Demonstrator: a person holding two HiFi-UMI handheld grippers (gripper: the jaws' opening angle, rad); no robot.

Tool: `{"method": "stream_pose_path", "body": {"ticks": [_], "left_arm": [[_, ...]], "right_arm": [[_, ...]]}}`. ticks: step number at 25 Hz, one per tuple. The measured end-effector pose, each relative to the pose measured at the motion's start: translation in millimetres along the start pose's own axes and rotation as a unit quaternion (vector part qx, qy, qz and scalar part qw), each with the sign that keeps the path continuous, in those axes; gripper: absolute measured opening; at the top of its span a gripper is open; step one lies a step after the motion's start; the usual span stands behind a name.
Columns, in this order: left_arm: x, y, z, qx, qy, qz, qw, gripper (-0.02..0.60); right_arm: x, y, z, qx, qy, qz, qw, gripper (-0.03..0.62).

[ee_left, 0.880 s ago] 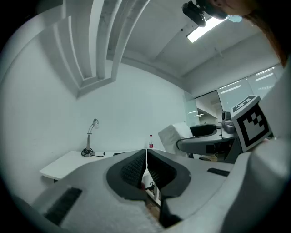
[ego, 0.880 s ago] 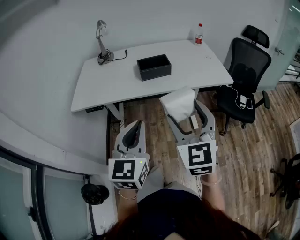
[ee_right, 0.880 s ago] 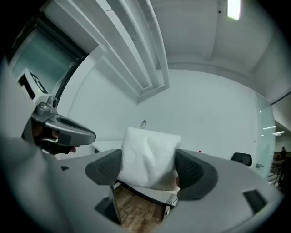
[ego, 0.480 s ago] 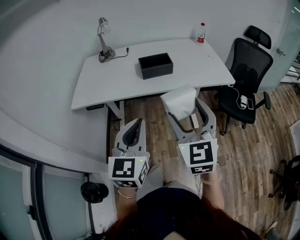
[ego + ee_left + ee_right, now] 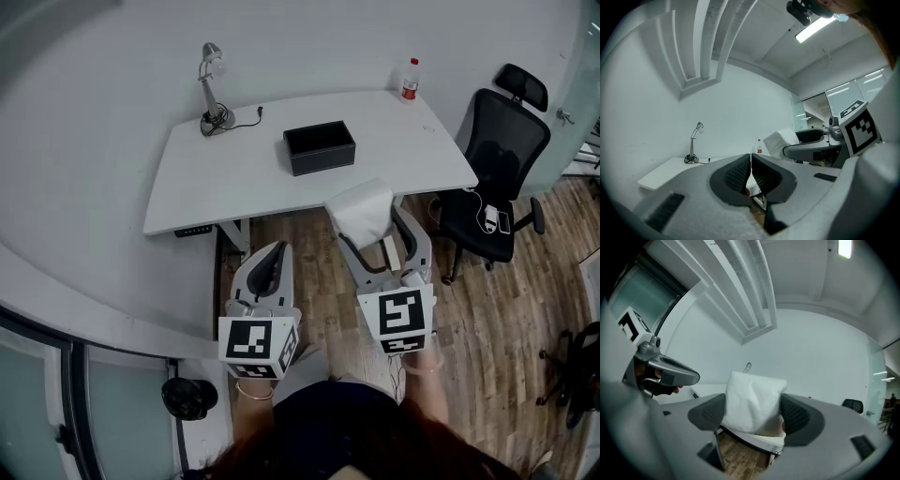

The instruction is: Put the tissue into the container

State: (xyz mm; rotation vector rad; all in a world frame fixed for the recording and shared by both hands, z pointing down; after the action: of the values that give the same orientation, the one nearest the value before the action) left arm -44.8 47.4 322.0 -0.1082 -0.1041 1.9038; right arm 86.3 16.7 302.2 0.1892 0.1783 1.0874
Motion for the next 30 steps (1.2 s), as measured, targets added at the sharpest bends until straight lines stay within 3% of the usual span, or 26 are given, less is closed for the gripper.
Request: {"method": "stream_pose_path", "body": {"ticks": [15,30], "left_arm": [[-41,48,8,0.007,-0.003,0.007,1.0,0.028],[-66,86,4,0.015,-0.023,0.037,0.9989,0.028]], "right_arm": [[-64,7,5,0.008,0.019,-0.002,1.0,0.382],[-98,14,-8,0.016,0.026,0.03,0.999,0.382]]}}
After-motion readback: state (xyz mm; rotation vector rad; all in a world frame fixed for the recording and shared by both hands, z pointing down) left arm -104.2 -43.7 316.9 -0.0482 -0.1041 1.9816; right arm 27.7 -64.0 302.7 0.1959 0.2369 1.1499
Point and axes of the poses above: the fingertips, and each gripper's own axes: x backward along the fingers, y to its left, z out of its underside, the point moved 1 cm from there along x, backward along the fingers, and after that the axes turned 5 degrees about -x, right-handed, at the moved point
